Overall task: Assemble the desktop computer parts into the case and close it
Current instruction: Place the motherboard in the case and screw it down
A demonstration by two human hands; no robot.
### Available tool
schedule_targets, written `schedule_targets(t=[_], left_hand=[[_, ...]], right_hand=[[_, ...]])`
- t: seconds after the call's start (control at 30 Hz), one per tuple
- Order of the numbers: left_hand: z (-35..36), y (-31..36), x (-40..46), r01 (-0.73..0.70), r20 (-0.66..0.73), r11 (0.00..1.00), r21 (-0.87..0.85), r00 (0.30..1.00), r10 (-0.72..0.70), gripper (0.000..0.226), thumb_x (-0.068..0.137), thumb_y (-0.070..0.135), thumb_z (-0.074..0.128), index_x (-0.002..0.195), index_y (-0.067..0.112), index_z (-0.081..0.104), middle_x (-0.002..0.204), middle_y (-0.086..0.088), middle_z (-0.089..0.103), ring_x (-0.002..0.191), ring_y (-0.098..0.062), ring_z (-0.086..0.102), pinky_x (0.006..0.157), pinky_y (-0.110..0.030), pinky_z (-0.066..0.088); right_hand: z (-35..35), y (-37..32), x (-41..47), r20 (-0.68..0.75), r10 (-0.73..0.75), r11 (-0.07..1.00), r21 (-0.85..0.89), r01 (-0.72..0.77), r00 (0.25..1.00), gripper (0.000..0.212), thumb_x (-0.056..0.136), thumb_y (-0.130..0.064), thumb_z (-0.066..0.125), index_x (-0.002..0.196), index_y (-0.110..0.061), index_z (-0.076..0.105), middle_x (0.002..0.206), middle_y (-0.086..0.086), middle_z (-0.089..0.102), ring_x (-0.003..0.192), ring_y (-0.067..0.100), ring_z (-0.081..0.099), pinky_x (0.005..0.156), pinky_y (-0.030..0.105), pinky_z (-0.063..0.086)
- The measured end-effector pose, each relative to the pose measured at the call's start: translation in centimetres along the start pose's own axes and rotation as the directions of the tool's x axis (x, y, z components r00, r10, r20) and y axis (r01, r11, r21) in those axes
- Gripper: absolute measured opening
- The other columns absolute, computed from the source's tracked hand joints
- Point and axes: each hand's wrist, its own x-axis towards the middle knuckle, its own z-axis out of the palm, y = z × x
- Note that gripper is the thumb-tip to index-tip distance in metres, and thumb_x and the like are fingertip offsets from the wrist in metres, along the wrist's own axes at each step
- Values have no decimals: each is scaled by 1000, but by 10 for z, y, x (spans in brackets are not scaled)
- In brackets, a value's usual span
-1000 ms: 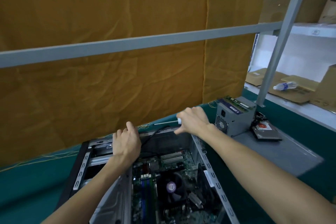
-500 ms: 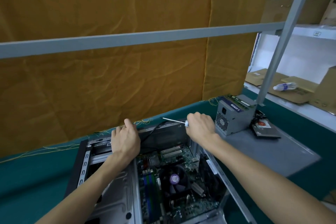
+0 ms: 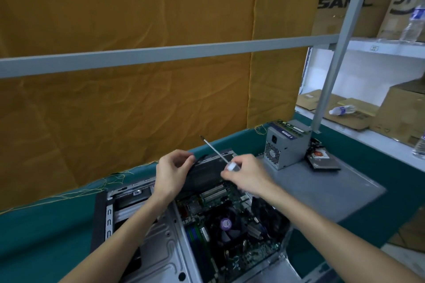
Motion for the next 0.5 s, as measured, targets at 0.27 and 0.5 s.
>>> schedule_targets(t=[0.27,0.5], left_hand=[[16,10,16,518,375,414,-749,845,-381,29,92,10,71,120,6,65,115,-10,75,107,-21,73,79,-28,62],[16,10,26,590,506,267,-762,800,-323,26,87,16,75,113,12,71,115,-4,75,103,-17,74,77,-29,62]], right_hand=[[8,14,-25,174,-68,924,382,-4,982,14,97,-14,68,109,-8,70,79,5,72,56,15,59,53,30,52],[8,22,-28,170,-162,935,340,97,972,14,96,-14,68,94,-1,71,79,6,74,54,13,58,51,30,50]])
